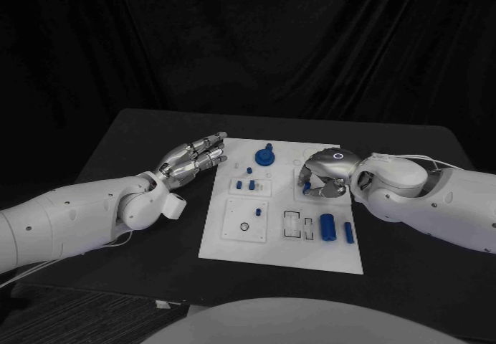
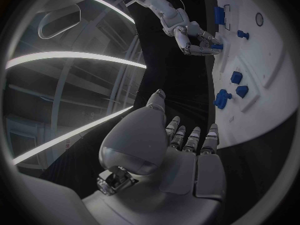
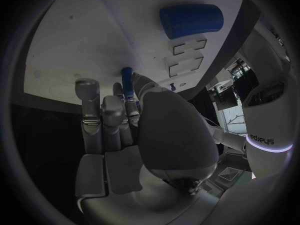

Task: Assemble the parts on the task board

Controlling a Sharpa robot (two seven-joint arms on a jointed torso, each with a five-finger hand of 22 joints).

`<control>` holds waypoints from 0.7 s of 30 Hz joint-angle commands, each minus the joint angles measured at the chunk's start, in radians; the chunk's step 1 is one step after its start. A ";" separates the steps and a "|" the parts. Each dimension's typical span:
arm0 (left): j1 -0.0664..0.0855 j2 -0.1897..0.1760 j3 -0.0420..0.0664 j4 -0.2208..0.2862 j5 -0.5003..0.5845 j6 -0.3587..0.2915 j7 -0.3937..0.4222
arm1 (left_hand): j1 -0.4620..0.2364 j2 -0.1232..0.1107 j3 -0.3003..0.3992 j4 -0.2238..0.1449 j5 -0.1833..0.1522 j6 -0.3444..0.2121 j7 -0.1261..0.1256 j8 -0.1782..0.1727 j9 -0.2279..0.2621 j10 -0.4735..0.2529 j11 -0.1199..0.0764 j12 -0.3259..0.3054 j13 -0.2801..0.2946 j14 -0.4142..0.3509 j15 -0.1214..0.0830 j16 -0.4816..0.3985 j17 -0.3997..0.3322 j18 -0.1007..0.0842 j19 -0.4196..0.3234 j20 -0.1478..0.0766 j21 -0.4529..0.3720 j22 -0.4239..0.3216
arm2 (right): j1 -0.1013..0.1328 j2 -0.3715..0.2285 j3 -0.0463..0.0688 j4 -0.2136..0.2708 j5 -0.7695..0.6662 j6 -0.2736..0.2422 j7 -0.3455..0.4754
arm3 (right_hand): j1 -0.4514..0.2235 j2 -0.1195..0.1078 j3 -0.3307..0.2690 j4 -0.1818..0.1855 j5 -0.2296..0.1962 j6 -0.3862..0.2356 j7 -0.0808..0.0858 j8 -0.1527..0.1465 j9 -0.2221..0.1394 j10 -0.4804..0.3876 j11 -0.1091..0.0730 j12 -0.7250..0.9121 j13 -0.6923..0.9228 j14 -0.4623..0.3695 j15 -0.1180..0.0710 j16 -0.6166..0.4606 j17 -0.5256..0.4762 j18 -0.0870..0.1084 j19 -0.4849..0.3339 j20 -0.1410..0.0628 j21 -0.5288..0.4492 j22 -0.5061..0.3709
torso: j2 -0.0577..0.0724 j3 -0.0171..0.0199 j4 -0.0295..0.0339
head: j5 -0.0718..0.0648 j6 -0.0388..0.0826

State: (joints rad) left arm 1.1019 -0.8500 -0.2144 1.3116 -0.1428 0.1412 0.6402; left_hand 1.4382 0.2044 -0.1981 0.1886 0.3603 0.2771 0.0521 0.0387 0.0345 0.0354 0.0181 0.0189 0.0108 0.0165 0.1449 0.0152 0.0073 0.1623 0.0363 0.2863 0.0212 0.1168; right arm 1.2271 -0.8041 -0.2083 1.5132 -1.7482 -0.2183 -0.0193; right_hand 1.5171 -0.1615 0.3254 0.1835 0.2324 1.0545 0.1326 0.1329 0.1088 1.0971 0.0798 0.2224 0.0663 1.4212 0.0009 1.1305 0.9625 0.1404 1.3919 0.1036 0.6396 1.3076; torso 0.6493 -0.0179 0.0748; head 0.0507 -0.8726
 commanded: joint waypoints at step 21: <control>-0.007 0.005 0.001 -0.004 0.006 0.026 0.002 | 0.010 0.006 0.002 -0.015 0.009 0.029 0.017 0.010 0.005 0.001 0.018 0.007 0.002 0.001 0.011 0.005 0.001 0.017 0.011 0.004 0.007 0.006 | 0.020 -0.042 0.001 0.079 -0.001 -0.067 0.018 | 0.012 -0.004 0.070 -0.060 -0.027 0.075 -0.018 0.024 0.040 0.130 -0.030 -0.021 0.004 -0.011 -0.030 -0.031 -0.029 -0.001 -0.012 -0.029 -0.004 0.081 | 0.000 -0.0001 0.0002 | 0.007 0.000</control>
State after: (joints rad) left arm 1.0968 -0.8473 -0.2144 1.3070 -0.1428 0.1531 0.6350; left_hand 1.4422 0.2084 -0.1954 0.1804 0.3640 0.3005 0.0680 0.0437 0.0382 0.0338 0.0305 0.0221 0.0116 0.0201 0.1484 0.0152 0.0070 0.1624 0.0400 0.2900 0.0212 0.1208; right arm 1.2403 -0.8444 -0.2081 1.5789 -1.7473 -0.2384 -0.0133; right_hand 1.5144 -0.1676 0.3949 0.1293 0.2080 1.1221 0.1139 0.1511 0.1480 1.1921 0.0792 0.1992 0.0730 1.4113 -0.0236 1.1034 0.9331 0.1403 1.3782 0.0815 0.6318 1.3074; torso 0.6488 -0.0179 0.0747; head 0.0573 -0.8726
